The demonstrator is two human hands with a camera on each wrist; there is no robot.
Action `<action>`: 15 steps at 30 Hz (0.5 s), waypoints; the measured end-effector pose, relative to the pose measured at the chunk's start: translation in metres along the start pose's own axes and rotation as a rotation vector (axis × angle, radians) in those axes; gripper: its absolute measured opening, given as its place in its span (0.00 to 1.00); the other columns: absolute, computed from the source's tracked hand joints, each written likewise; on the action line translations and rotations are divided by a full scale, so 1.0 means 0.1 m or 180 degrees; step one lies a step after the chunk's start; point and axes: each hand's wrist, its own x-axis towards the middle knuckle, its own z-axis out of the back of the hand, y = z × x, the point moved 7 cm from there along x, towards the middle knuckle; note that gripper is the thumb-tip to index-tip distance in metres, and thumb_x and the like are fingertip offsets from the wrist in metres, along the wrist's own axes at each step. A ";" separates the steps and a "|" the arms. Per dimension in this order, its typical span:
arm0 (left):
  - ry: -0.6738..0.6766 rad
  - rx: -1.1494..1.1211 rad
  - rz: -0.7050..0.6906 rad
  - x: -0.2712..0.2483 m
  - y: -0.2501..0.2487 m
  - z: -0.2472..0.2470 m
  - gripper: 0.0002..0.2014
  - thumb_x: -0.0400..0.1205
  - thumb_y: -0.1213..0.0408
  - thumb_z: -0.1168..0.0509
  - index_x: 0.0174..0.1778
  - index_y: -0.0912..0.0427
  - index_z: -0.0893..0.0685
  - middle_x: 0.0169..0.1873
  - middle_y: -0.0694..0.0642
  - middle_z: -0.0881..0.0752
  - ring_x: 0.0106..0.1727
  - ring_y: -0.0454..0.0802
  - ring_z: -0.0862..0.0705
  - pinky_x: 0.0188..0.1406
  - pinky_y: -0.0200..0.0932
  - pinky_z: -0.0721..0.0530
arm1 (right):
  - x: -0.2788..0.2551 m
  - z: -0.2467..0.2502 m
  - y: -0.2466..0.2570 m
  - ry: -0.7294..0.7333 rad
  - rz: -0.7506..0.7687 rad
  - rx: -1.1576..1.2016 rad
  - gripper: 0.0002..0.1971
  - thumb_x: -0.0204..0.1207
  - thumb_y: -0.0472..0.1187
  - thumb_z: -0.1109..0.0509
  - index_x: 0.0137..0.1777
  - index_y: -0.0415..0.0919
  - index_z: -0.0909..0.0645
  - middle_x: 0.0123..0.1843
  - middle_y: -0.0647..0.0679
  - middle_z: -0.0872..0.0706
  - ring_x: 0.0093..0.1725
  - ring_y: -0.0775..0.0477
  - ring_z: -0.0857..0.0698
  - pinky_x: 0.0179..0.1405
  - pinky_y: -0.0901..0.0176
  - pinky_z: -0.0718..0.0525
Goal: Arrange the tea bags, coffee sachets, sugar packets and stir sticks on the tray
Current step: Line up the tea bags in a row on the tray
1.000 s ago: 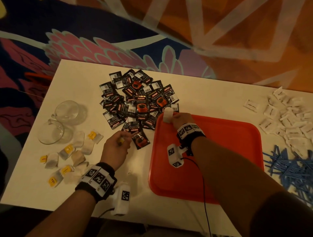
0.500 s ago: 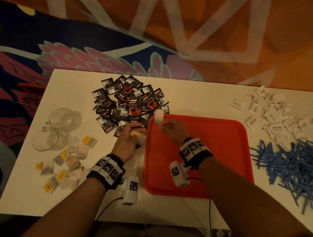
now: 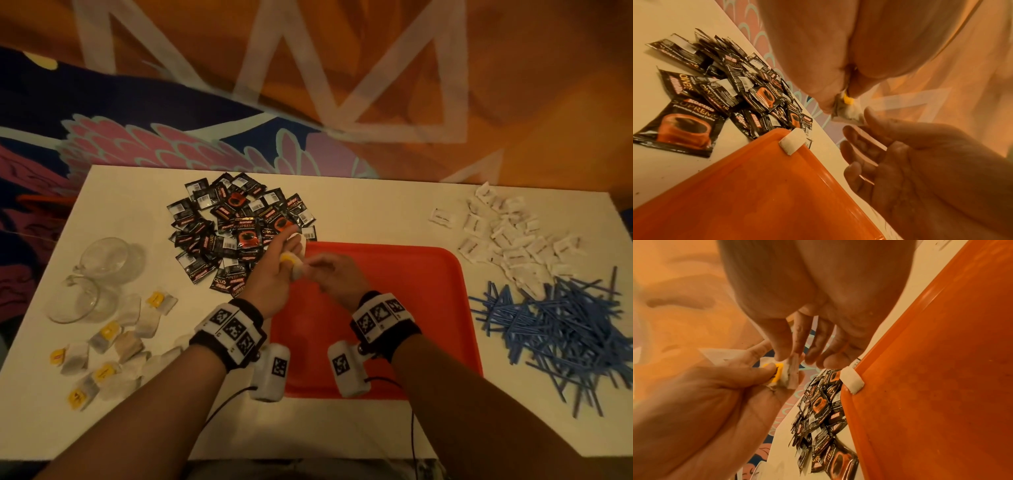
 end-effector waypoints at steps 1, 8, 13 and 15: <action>0.0033 0.0020 0.0001 0.00 0.00 -0.01 0.27 0.90 0.78 0.51 0.81 0.46 0.40 0.82 0.55 0.34 0.82 0.45 0.34 0.75 0.30 0.30 | -0.01 0.01 0.00 -0.0008 0.0004 0.0039 0.03 0.77 0.40 0.25 0.49 0.45 0.14 0.46 0.53 0.14 0.40 0.59 0.18 0.38 0.66 0.22; -0.0342 0.0650 0.0015 0.02 0.03 0.14 0.26 0.90 0.70 0.43 0.81 0.42 0.35 0.72 0.43 0.27 0.69 0.37 0.25 0.68 0.35 0.27 | -0.02 0.02 0.03 -0.0267 0.0087 0.0391 0.05 0.80 0.31 0.30 0.45 0.40 0.20 0.42 0.43 0.11 0.36 0.56 0.13 0.38 0.63 0.14; -0.1023 0.0247 0.0260 0.00 0.13 0.42 0.06 0.83 0.64 0.30 0.48 0.47 0.13 0.50 0.55 0.10 0.55 0.56 0.12 0.61 0.63 0.14 | -0.02 0.01 0.04 -0.0265 0.0094 0.0567 0.04 0.81 0.30 0.32 0.46 0.38 0.21 0.44 0.45 0.12 0.38 0.54 0.13 0.37 0.65 0.14; -0.0935 0.0534 0.0160 0.01 0.06 0.45 0.08 0.82 0.66 0.29 0.44 0.46 0.13 0.45 0.53 0.11 0.50 0.53 0.12 0.57 0.56 0.12 | -0.03 0.00 0.01 -0.0220 0.0019 0.0455 0.02 0.80 0.31 0.31 0.48 0.36 0.21 0.44 0.46 0.13 0.36 0.59 0.14 0.35 0.68 0.14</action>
